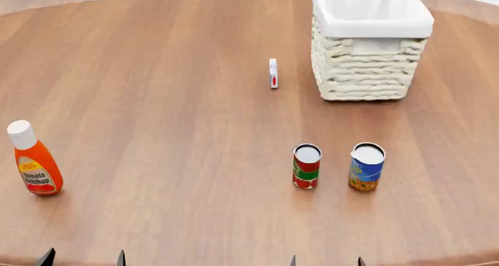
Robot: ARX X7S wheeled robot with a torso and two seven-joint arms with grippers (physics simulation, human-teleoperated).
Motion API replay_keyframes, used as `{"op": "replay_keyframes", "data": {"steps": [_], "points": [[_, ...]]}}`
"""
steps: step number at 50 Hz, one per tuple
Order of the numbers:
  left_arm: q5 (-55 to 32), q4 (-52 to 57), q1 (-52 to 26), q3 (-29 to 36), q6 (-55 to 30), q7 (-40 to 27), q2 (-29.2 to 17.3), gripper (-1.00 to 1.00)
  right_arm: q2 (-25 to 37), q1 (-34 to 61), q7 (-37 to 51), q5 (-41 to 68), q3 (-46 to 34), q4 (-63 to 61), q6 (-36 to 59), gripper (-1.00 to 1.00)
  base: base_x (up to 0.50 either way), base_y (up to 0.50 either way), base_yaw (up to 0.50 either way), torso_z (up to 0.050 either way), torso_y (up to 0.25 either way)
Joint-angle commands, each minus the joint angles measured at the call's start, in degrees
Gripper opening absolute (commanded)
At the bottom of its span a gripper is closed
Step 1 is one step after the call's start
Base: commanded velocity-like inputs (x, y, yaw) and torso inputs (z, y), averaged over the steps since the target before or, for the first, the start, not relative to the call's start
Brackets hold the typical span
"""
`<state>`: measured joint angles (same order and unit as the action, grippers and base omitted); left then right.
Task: Pick up the alphabet soup and the cream cheese box, and put them in the basket.
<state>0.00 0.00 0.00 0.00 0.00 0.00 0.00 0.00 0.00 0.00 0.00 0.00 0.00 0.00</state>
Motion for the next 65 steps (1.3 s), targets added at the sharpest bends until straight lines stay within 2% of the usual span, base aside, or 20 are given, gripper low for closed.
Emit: {"op": "replay_keyframes", "data": {"steps": [1,14,17,22,25,27,35,41,46,48,65], "points": [[-0.71,-0.69,-0.27,0.81,0.43,-0.8,-0.7,1.0,0.87,0.21,1.18,0.87,-1.18,0.42,-0.23,1.0,0.0,0.0,0.0,0.0,0.0],[-3.02,2.5,0.61,3.04,1.09,-3.66,-2.94,1.0,3.2,-1.32,2.98,2.97,-3.78,-5.77,1.32,1.0,0.0,0.0,0.0,0.0,0.0],[-7.85,6.34,1.0,2.33,0.61,-2.01,-2.99,1.0,3.82,-1.81,2.69,3.43,-4.66,-10.94,3.24,1.0,0.0,0.0,0.0,0.0,0.0],[-6.4,11.7,1.46,2.06,1.07,-4.4,-4.0,1.0,4.53,-2.35,3.72,3.16,-5.08,-18.15,4.35,1.0,0.0,0.0,0.0,0.0,0.0],[-3.67,16.1,2.3,2.95,0.64,-5.73,-4.79,1.0,5.13,-2.79,4.22,2.74,-5.29,-21.75,4.95,1.0,0.0,0.0,0.0,0.0,0.0],[1.22,19.33,2.69,4.38,0.71,-7.18,-5.6,1.0,5.79,-3.25,4.41,2.19,-5.62,-25.42,6.84,1.0,0.0,0.0,0.0,0.0,0.0],[1.8,31.57,3.73,5.7,-1.73,-6.98,-6.93,1.0,7.19,-3.8,6.0,0.65,-5.68,-37.57,9.04,1.0,0.0,0.0,0.0,0.0,0.0],[1.4,36.58,5.29,4.98,2.77,-8.01,-7.65,1.0,7.51,-4.86,7.5,-0.46,-5.51,-43.2,6.25,1.0,0.0,0.0,0.0,0.0,0.0],[2.77,40.81,5.37,5.13,1.02,-8.46,-8.26,1.0,8.12,-5.3,7.85,-1.37,-6.09,-46.89,6.32,1.0,0.0,0.0,0.0,0.0,0.0],[3.04,43.08,5.45,5.22,0.44,-8.55,-8.44,1.0,8.78,-6.02,8.91,-6.01,-7.34,-46.21,1.35,1.0,0.0,0.0,0.0,0.0,0.0],[3.74,41.48,5.18,6.42,1.82,-9.81,-9.34,1.0,9.93,-5.76,9.74,-5.88,-7.77,-46.93,1.59,1.0,0.0,0.0,0.0,0.0,0.0]]}}
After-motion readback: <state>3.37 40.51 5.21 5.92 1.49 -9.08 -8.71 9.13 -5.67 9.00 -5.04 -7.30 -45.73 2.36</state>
